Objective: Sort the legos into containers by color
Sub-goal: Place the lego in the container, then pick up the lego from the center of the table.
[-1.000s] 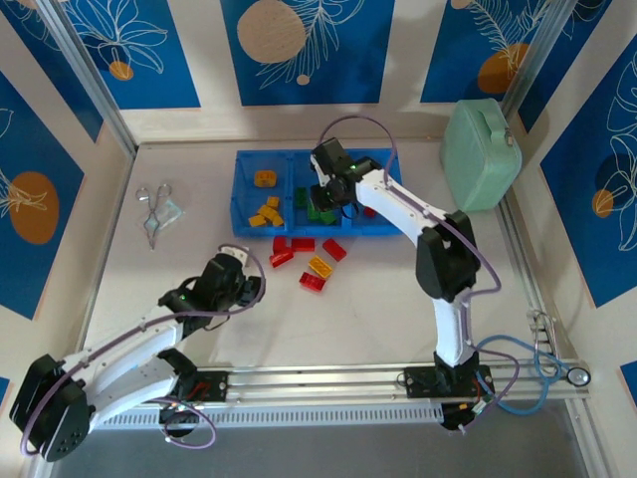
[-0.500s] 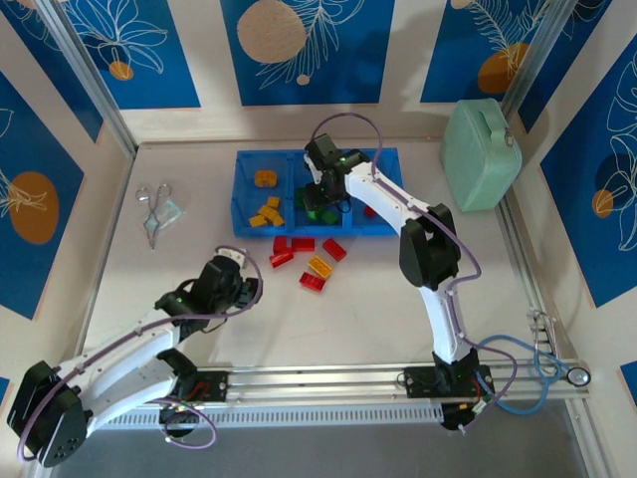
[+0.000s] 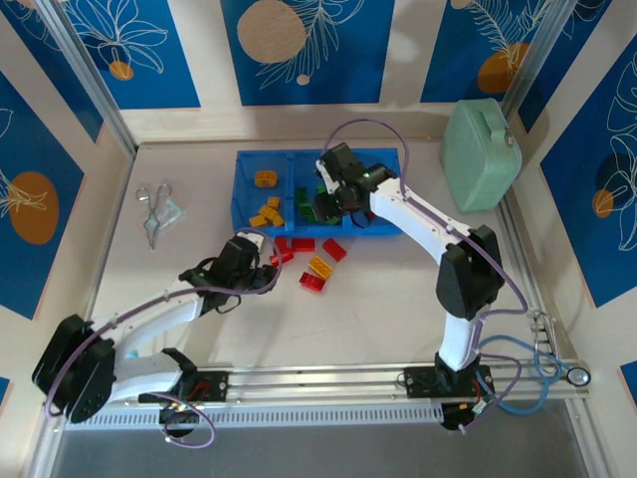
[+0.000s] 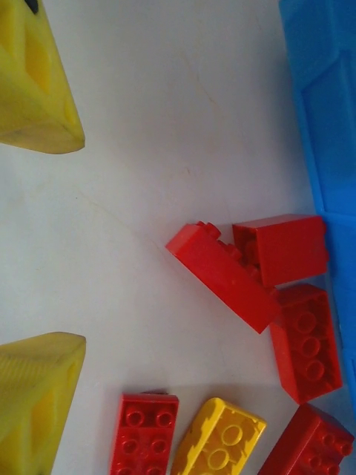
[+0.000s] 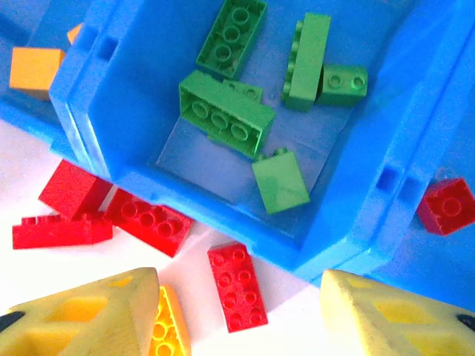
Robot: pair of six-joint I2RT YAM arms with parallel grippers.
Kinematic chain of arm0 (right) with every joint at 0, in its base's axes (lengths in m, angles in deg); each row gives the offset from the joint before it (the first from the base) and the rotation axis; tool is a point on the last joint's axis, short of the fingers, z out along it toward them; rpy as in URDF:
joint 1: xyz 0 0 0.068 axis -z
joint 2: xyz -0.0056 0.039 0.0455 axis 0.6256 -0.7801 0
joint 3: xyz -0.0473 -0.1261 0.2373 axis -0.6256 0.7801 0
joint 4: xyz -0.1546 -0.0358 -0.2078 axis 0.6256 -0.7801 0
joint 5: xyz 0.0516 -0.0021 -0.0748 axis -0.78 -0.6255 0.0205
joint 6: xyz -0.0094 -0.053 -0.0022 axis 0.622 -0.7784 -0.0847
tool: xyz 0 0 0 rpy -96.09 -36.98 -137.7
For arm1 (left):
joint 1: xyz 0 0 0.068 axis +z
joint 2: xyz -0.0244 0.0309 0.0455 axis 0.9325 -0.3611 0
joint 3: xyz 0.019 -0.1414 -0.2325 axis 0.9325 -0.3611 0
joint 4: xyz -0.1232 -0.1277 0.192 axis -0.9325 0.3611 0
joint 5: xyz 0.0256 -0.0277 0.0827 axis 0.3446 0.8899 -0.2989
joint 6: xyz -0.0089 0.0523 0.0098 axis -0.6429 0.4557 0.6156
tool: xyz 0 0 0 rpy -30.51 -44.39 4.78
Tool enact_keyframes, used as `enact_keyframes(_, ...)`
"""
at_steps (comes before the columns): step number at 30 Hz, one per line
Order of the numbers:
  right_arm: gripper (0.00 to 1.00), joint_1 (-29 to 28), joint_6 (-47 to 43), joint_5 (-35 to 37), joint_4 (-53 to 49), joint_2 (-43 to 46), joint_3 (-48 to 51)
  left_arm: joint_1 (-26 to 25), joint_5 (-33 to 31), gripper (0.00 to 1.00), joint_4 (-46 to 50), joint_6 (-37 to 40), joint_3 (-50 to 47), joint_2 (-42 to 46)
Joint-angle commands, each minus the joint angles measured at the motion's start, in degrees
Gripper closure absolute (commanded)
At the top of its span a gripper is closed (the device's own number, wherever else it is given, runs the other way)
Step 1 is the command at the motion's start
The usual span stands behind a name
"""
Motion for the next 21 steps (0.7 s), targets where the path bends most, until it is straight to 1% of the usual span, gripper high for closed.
enact_keyframes(1, 0.4, 0.02, -0.13, -3.13, 2.32, 1.55, 6.13, 0.98, 3.23, 0.35, -3.51, 1.83, 2.84, -3.77)
enact_keyframes(7, 0.39, -0.55, 0.68, -5.1, 5.72, 4.44, 14.87, 1.8, 3.82, 0.35, -4.81, 3.77, 6.66, -10.51)
enact_keyframes(14, 0.38, -0.47, 2.33, -4.59, 7.03, 4.16, 18.05, 3.42, 5.57, 0.36, -4.36, 6.11, 11.1, -17.73)
enact_keyframes(21, 0.39, -0.37, 4.51, -4.24, 8.1, 7.97, 21.87, 3.62, 5.39, 0.36, -3.77, 8.73, 15.05, -24.13)
